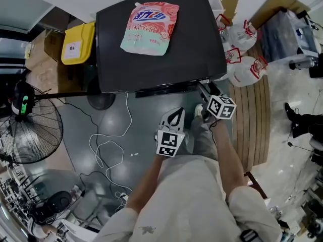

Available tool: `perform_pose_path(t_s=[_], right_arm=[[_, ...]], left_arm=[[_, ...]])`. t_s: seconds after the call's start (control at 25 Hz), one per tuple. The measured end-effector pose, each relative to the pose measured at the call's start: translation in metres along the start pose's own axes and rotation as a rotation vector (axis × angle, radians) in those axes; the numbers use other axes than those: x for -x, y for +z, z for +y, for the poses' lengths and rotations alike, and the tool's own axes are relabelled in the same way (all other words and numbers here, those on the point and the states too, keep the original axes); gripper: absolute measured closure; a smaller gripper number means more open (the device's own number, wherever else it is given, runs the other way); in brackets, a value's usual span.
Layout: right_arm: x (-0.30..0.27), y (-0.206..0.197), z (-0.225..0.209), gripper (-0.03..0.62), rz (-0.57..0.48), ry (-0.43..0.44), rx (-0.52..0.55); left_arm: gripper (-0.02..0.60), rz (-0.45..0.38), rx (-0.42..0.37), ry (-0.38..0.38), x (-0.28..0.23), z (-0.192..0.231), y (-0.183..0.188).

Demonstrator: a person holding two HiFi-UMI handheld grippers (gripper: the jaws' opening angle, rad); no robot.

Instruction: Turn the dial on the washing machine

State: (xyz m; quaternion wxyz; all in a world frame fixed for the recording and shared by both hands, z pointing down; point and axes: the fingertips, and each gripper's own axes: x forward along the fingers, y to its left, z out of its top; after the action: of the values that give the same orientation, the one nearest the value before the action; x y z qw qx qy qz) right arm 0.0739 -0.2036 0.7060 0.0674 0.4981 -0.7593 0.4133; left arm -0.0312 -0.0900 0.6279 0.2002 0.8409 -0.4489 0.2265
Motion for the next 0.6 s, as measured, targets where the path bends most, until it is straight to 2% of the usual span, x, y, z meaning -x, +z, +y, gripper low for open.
perform_pose_path(t_s=[0.28, 0.6], right_arm=[[0.014, -0.023, 0.005, 0.318, 0.046, -0.022, 0.075], [0.041, -0.021, 0.045, 0.421, 0.033, 0.009, 0.289]], left_arm=[[0.569, -0.009, 0.004, 0.011, 0.004, 0.006, 0.000], [0.569, -0.040, 0.011, 0.034, 0.015, 0.020, 0.007]])
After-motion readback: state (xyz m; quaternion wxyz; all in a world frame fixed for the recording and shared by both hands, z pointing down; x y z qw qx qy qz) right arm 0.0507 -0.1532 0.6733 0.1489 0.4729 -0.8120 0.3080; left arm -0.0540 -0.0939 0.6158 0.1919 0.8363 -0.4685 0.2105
